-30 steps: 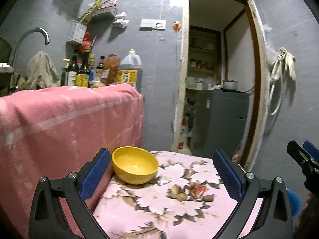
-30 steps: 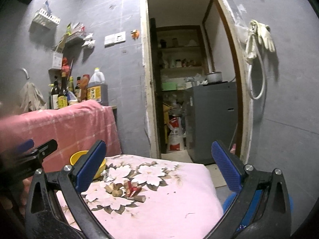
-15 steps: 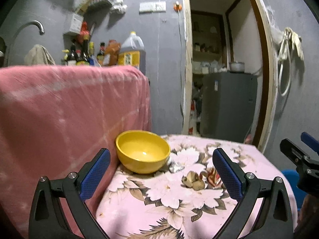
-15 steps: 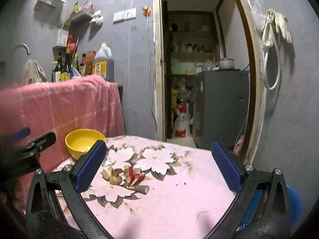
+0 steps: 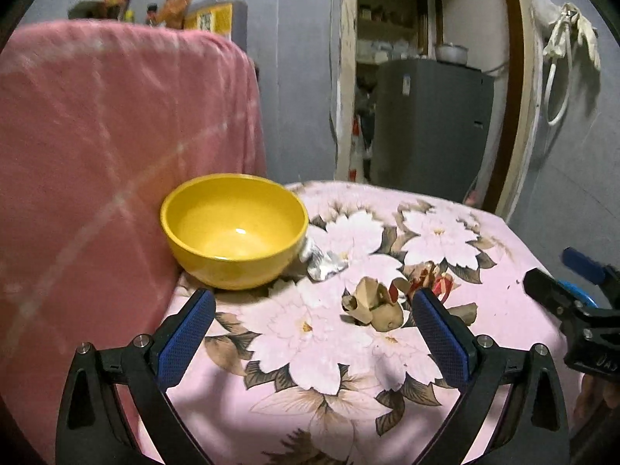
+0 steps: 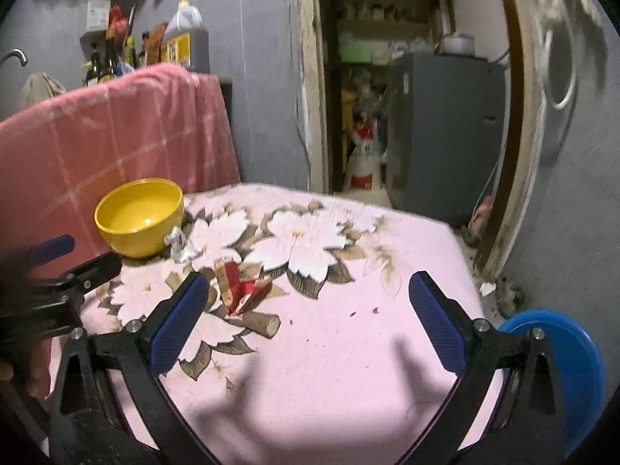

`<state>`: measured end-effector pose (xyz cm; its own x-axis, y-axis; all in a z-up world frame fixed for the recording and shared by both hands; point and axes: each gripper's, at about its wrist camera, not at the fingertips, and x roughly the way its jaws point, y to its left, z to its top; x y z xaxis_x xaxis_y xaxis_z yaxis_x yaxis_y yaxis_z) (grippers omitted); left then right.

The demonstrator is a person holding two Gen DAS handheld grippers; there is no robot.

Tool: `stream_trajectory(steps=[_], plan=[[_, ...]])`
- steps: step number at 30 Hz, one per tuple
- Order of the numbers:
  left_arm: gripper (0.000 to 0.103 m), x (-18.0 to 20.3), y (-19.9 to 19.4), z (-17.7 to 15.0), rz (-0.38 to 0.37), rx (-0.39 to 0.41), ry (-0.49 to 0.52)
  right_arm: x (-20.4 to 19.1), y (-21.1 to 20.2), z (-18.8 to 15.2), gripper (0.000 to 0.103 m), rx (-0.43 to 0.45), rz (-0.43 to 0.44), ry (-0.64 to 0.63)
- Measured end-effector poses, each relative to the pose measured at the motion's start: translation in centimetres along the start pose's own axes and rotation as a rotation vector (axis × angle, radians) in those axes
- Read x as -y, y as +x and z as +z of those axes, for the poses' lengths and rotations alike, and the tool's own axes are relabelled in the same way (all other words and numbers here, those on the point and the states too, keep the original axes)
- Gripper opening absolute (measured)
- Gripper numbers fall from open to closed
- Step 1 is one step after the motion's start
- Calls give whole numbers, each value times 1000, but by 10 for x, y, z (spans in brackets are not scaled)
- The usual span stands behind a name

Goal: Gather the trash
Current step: 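Grasp a small tan scrap with left gripper while right gripper grasps brown cork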

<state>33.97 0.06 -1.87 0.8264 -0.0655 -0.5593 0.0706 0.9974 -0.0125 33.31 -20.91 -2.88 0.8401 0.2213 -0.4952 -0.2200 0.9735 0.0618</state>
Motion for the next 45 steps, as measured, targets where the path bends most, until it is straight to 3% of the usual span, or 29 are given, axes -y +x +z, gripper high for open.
stream_trajectory(steps=[11, 19, 20, 25, 28, 34, 45], plan=[[65, -3, 55, 5, -102, -220, -34, -13, 61, -15, 96, -272, 85, -40], [45, -15, 77, 4, -169, -306, -148, -23, 81, -12, 90, -324, 86, -71], [44, -16, 78, 4, -177, -308, -161, -25, 82, -12, 86, -329, 88, -78], [18, -19, 75, 3, -230, -325, -199, -32, 85, -14, 70, -346, 105, -123], [12, -21, 71, 2, -235, -323, -218, -34, 84, -16, 58, -349, 114, -131], [5, -22, 54, 3, -217, -284, -232, -29, 72, -20, 58, -336, 130, -100], [3, -15, 24, 2, -201, -209, -242, -20, 34, -20, 57, -257, 143, -35]])
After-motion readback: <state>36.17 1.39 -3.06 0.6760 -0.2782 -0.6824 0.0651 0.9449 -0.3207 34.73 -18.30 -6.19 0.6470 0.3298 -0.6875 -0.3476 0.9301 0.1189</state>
